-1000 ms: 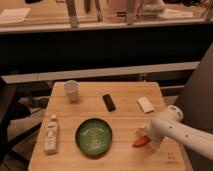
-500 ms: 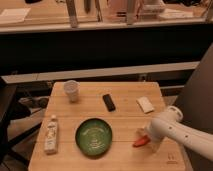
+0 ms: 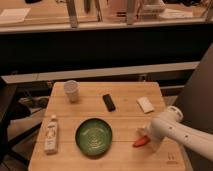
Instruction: Drag the pepper across the table
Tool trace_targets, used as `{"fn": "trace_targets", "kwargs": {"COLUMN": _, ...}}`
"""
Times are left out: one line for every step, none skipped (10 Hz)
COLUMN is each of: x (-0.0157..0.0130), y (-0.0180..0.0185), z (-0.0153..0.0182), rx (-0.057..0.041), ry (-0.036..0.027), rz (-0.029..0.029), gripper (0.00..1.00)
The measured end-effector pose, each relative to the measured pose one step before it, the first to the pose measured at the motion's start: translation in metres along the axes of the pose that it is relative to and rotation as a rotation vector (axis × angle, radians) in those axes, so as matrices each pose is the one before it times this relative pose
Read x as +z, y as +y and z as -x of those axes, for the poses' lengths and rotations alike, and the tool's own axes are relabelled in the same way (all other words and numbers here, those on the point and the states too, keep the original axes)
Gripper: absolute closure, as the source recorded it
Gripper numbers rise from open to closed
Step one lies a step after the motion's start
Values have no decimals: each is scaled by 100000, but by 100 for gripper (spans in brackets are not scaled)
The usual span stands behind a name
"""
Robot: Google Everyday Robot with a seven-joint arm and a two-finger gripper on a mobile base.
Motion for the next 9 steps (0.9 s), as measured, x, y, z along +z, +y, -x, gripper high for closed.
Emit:
{"fn": "trace_targets", "kwargs": {"x": -10, "y": -15, "z": -29, "rx": 788, "ry": 45, "rz": -55, "gripper": 28}}
{"fn": "trace_targets", "kwargs": {"x": 14, "y": 7, "z": 7, "rx": 110, "ry": 42, "rz": 6, "gripper": 35}}
{"fn": "trace_targets", "kwargs": {"x": 8, "y": 7, "z": 10, "rx": 121, "ry": 25, "rz": -1, "gripper": 36}}
{"fn": "trace_targets", "kwargs": {"x": -7, "y": -18, "z": 8, "rx": 260, "ry": 52, "rz": -47, "gripper": 36}}
{"fn": "trace_targets", "kwargs": {"x": -37, "y": -23, "z": -20, "rx": 654, "ry": 102, "rz": -70, "gripper": 36}}
{"fn": "trace_targets", "kwargs": {"x": -2, "y": -13, "z": -29, "rx": 628, "ry": 118, "rz": -3, "gripper": 38}}
{"fn": "trace_targets", "kwargs": {"x": -54, "y": -199, "z": -429, "rx": 916, "ry": 449, "rz": -166, "gripper": 44}}
{"fn": "trace_targets", "kwargs": {"x": 9, "y": -51, "z": -994, "rx": 980, "ry": 610, "rz": 55, "gripper": 56}}
{"fn": "trace_targets", "kwargs": {"x": 10, "y": 101, "z": -512, "rx": 156, "ry": 281, "rz": 110, "gripper": 65}}
